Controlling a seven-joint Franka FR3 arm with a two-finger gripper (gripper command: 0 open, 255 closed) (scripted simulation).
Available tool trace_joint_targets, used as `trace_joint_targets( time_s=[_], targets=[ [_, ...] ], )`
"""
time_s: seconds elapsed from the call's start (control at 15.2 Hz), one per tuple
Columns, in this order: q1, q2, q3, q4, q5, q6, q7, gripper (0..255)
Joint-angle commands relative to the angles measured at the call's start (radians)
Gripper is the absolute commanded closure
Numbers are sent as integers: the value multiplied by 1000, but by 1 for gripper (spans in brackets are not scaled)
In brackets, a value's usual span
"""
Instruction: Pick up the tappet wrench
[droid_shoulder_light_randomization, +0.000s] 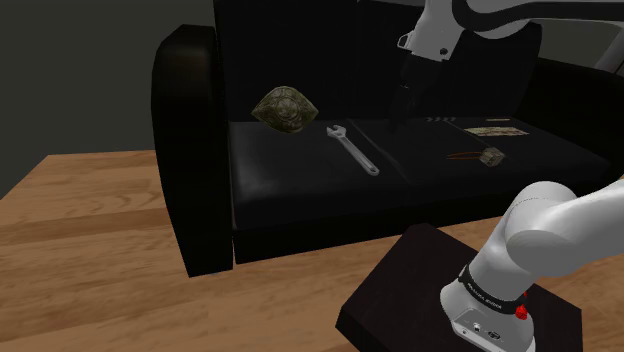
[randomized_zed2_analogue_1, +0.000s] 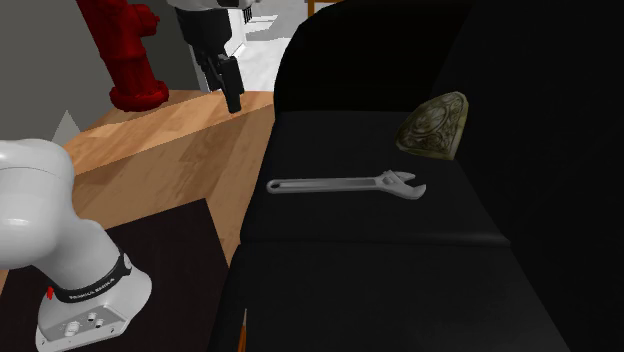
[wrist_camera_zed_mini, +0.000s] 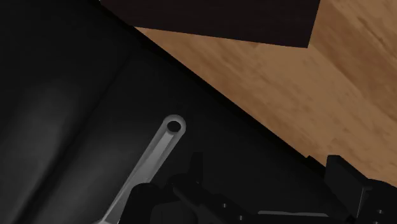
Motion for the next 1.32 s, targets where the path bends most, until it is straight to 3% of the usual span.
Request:
trace_joint_targets(
  time_s=[0.0,0.66,1.25],
  targets=[
    [0,0,0,0,0,0,0,0],
    [-95,311,9,52,-32,282,167,0],
    [-171,600,-12,178,-75,461,325,0]
  ],
)
